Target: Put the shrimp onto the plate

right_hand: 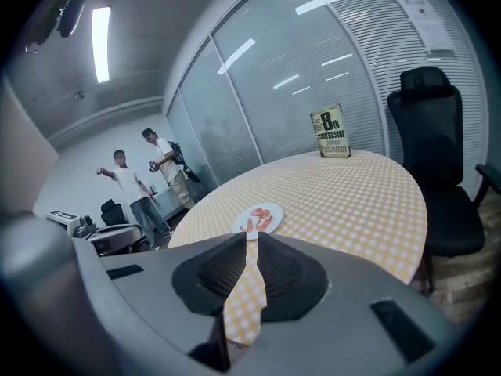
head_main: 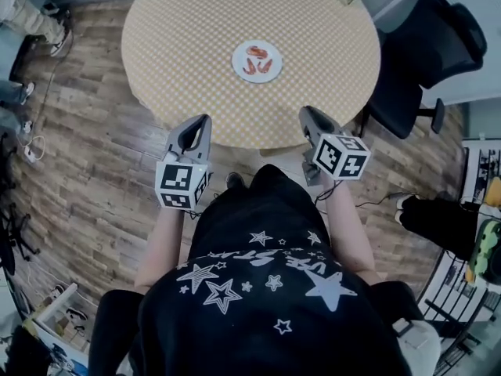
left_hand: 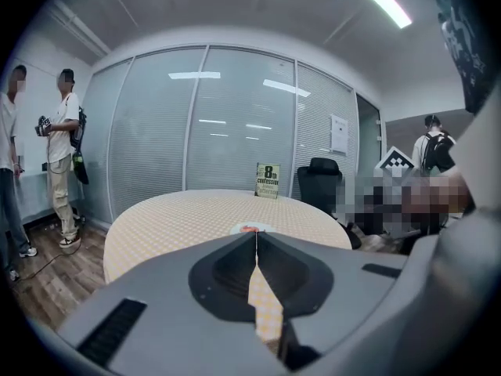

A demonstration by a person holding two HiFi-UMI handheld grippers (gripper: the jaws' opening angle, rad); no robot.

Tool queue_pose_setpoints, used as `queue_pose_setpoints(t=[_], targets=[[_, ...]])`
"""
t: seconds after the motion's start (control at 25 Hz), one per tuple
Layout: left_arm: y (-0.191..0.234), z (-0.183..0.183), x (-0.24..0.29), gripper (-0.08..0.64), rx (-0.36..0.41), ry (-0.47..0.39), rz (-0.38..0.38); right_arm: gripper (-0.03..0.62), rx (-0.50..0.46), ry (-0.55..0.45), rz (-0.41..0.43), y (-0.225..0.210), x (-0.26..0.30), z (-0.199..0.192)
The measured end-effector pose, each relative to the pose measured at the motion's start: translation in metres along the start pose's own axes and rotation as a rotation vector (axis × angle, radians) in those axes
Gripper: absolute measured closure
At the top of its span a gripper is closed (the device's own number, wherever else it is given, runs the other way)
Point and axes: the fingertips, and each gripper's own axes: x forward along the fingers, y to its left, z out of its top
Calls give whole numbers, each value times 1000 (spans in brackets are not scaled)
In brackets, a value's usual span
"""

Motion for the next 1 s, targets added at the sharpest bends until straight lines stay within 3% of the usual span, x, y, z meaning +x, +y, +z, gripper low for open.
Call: queue_pose_setpoints(t=[0.16, 0.36, 0.6, 1.0], targets=[[-8, 1, -12, 549, 13, -3, 8, 534, -5, -10, 19, 1, -8, -1], [-12, -2, -24, 549, -51, -8, 72, 534, -80, -21, 89, 15, -13, 5], [-56, -2, -30, 549, -72, -9, 105, 534, -104, 10, 154, 3, -47, -10], [-133, -1, -57, 549, -48, -41, 154, 535, -170, -31, 237, -14, -107, -21]])
